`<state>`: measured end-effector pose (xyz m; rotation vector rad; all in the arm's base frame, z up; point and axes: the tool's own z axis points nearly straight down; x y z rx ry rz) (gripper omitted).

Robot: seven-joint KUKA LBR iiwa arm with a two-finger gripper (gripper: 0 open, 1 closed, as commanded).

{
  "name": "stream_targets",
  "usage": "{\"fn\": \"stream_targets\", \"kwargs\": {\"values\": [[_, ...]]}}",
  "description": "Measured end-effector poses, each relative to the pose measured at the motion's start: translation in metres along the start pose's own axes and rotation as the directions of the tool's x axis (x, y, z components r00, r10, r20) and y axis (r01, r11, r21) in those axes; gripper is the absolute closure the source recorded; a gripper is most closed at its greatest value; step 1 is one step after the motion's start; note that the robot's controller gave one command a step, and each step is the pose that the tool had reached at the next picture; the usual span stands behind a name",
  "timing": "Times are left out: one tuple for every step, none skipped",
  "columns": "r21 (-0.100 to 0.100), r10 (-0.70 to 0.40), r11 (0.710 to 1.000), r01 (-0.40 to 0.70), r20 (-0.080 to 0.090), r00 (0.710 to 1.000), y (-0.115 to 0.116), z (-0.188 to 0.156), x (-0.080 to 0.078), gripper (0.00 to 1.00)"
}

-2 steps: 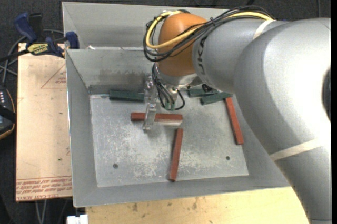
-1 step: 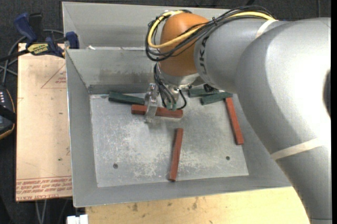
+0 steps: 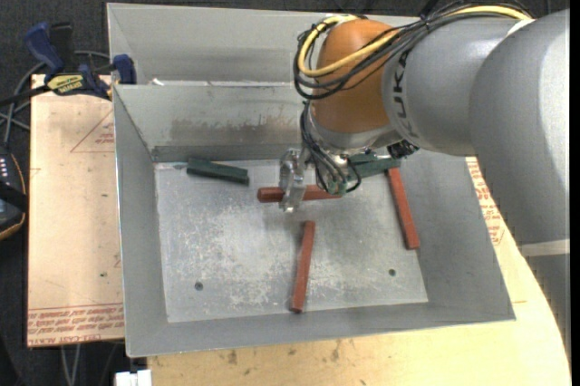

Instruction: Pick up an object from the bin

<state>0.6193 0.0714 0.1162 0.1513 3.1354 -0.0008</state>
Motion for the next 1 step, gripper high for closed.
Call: {"fn": "stream_targets", "kwargs": {"values": [[-0.003, -0.041, 0.999, 0.041, 0.01, 0.999, 0.0046, -0.1455, 0.0069, 1.0]]}}
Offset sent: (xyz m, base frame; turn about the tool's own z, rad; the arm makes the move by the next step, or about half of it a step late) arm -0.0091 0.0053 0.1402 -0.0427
